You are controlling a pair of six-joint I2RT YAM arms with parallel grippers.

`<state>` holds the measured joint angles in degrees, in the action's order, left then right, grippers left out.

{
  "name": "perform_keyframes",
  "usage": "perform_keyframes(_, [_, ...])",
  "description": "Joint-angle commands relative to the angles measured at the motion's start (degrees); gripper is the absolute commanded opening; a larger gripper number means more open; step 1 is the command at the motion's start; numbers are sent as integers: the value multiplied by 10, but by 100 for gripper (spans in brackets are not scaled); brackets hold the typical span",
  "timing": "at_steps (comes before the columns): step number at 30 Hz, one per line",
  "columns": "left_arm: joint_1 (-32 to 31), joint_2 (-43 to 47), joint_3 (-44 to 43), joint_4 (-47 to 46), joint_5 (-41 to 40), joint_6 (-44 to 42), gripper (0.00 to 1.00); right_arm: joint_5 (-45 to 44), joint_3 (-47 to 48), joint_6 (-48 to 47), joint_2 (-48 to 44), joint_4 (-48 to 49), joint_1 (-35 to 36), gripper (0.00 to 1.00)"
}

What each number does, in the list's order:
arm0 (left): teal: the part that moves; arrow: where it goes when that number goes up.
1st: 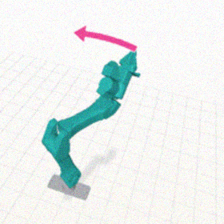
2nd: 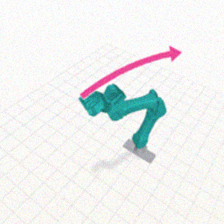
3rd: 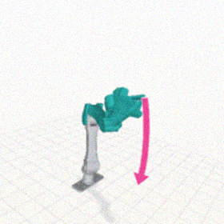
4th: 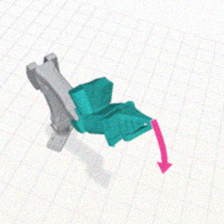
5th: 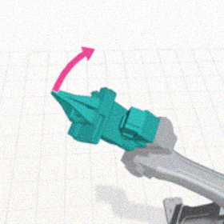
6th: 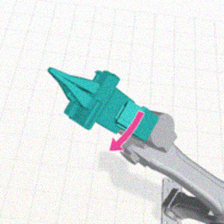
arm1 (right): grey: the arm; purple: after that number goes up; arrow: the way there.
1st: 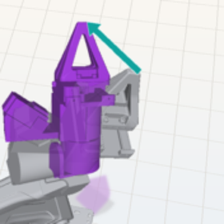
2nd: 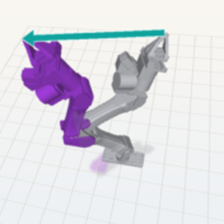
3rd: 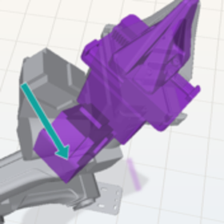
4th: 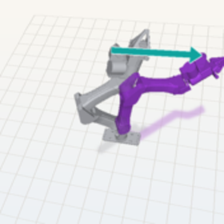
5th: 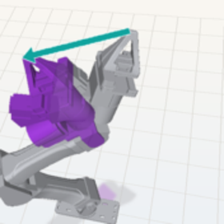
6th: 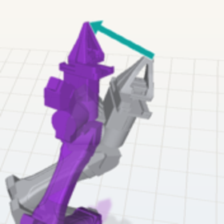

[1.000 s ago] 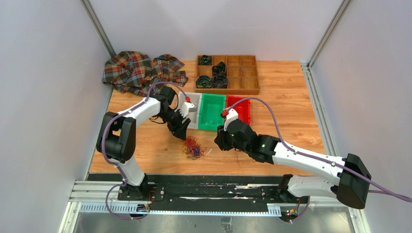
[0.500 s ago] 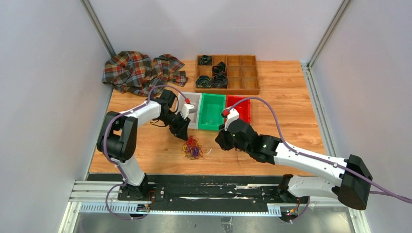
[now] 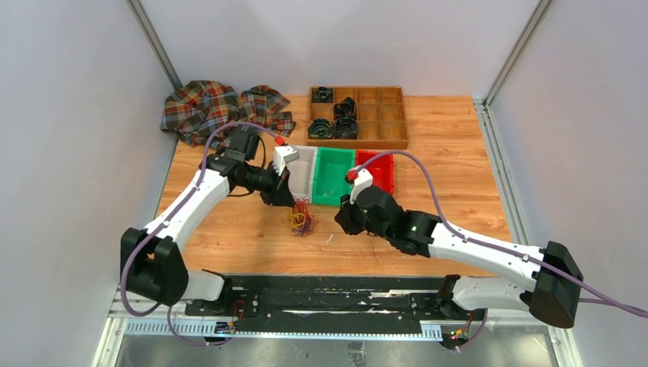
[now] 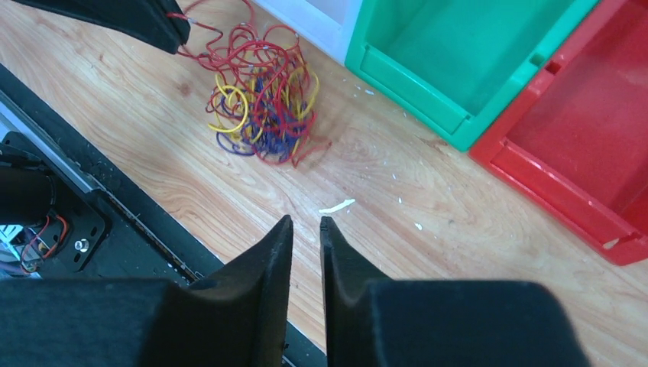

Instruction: Untangle the cables

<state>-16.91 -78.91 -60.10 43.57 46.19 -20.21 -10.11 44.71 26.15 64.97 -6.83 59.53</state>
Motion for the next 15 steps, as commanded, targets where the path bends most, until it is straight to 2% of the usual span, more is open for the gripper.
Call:
perform_keyframes(1, [2, 33, -28, 53, -5, 42, 1, -11, 45, -24, 17, 34, 24, 27])
perform_keyframes(3, [2, 46, -34, 74, -6, 47, 2, -18, 65, -37, 28, 47, 39, 38])
perform_keyframes(6, [2, 73, -43, 92, -6, 58, 1, -27, 98, -53, 51, 64, 57, 45])
perform_keyframes(15, [2, 133, -76, 133, 2, 75, 2, -23, 151, -87, 108, 119, 87, 48])
